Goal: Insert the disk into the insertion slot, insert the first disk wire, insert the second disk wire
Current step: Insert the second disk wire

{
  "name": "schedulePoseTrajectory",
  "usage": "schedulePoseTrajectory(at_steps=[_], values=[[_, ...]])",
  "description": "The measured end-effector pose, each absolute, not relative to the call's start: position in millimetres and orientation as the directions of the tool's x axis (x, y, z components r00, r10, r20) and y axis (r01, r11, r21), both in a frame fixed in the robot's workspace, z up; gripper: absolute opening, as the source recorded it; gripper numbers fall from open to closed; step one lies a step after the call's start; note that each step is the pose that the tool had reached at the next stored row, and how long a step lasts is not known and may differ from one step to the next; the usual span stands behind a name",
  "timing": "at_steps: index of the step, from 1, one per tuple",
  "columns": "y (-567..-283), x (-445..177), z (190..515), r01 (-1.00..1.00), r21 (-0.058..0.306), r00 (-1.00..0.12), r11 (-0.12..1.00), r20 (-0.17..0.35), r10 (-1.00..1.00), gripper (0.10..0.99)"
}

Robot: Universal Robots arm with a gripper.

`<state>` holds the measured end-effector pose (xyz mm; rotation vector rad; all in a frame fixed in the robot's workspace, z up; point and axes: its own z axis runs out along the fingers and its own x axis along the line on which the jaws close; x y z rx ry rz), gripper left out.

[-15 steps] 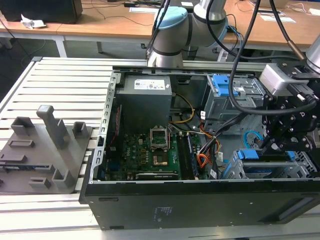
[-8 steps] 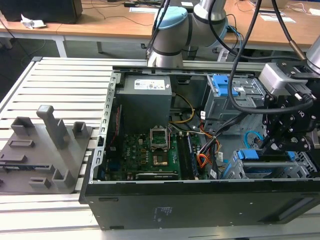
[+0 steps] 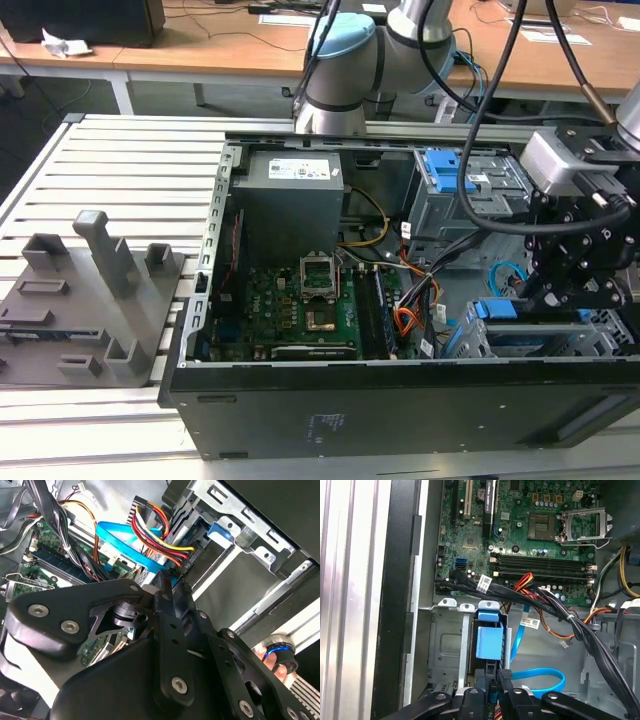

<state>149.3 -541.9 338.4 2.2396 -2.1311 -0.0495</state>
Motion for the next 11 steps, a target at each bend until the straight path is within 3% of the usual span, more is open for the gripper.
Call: schedulePoseTrajectory(at_steps=[4, 5, 11], values=[[-540, 149, 371, -0.997, 0.058, 0.050, -0.049, 0.012, -0.999, 0.220], [-538, 149, 385, -0.997, 0.058, 0.050, -0.049, 0.011, -0.999, 0.106], [-538, 149, 394, -0.997, 0.058, 0.050, -0.049, 0.011, -0.999, 0.106]])
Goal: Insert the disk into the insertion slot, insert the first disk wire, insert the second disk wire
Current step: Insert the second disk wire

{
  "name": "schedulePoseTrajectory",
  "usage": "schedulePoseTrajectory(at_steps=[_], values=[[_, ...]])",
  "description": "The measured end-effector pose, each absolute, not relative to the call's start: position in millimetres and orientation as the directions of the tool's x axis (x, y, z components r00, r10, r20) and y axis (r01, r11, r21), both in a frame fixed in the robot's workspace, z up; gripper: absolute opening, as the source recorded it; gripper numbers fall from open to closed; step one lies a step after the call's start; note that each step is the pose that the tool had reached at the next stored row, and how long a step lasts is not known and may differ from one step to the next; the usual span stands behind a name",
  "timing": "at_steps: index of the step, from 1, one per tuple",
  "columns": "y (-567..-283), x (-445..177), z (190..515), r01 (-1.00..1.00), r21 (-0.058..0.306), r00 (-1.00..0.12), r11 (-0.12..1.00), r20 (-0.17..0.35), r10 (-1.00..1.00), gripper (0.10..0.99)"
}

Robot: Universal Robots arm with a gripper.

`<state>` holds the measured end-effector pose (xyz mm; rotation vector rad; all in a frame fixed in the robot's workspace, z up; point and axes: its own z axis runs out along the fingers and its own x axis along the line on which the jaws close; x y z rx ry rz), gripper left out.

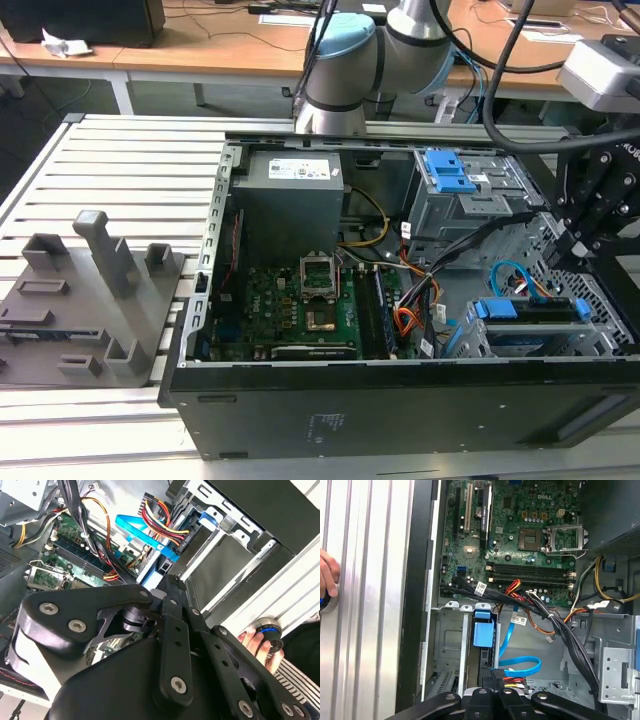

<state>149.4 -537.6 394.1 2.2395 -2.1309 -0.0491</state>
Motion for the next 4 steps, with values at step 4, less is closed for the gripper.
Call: schedulePoseTrajectory(at_steps=[4], values=[[-537.6, 149.4, 394.2, -0.997, 0.058, 0.050, -0.049, 0.011, -0.999, 0.106]])
